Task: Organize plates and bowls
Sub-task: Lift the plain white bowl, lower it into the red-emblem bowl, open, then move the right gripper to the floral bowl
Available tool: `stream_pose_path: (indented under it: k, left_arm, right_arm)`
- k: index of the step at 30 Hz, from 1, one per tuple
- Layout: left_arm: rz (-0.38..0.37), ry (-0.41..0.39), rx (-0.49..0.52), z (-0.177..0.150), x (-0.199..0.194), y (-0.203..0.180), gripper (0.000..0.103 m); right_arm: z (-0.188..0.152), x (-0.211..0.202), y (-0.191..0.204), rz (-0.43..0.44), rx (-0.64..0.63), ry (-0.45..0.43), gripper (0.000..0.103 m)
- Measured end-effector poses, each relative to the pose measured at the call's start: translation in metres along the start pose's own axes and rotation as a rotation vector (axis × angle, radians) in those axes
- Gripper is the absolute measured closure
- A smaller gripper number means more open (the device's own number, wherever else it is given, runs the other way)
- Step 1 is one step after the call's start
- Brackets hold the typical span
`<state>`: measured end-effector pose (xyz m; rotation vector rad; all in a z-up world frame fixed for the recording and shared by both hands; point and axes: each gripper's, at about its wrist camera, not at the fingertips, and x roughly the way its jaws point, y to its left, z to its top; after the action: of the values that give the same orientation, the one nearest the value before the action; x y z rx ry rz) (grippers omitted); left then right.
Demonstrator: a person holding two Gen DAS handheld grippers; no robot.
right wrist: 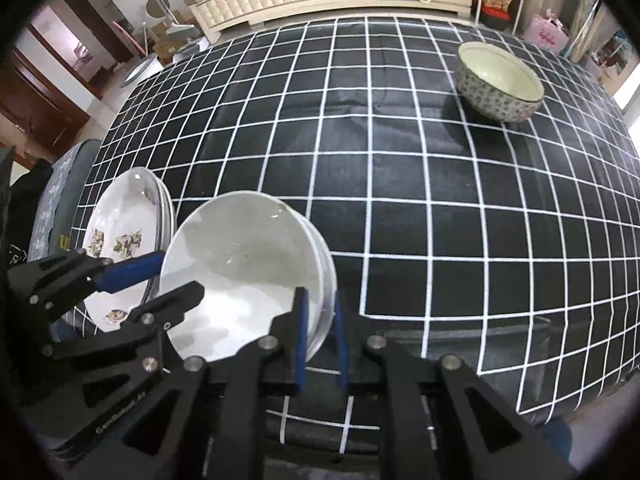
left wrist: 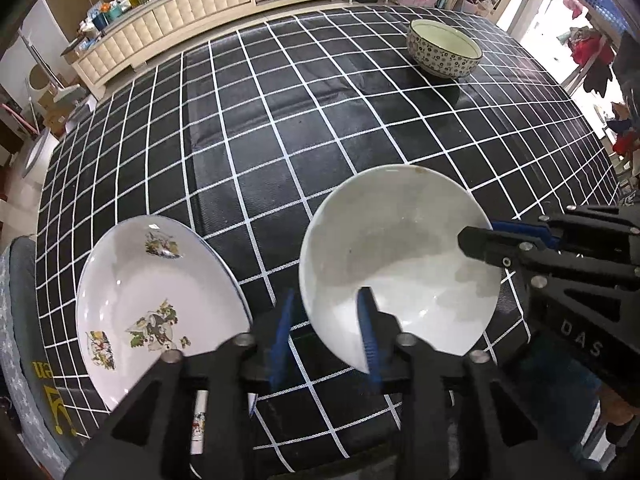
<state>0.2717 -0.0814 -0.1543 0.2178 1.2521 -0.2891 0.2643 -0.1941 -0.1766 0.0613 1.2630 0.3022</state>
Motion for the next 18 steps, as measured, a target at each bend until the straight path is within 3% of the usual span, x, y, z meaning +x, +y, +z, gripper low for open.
stream_pose_path:
  k: [7, 13, 18]
  left_arm:
    - [0.025, -0.034, 0.007, -0.002, -0.013, 0.002, 0.069]
    - [0.009, -0.083, 0.033, 0.004, -0.033, -0.005, 0.069]
    - [0.018, -0.149, 0.042, 0.014, -0.055, -0.016, 0.068]
  right_arm:
    - [-0.004, -0.012, -0.011, -0.022, 0.022, -0.032, 0.041]
    - [-0.006, -0.037, -0.009, -0.025, -0.005, -0.078, 0.022]
    - [-0.001, -0.058, -0.024, -0.06, 0.016, -0.128, 0.018]
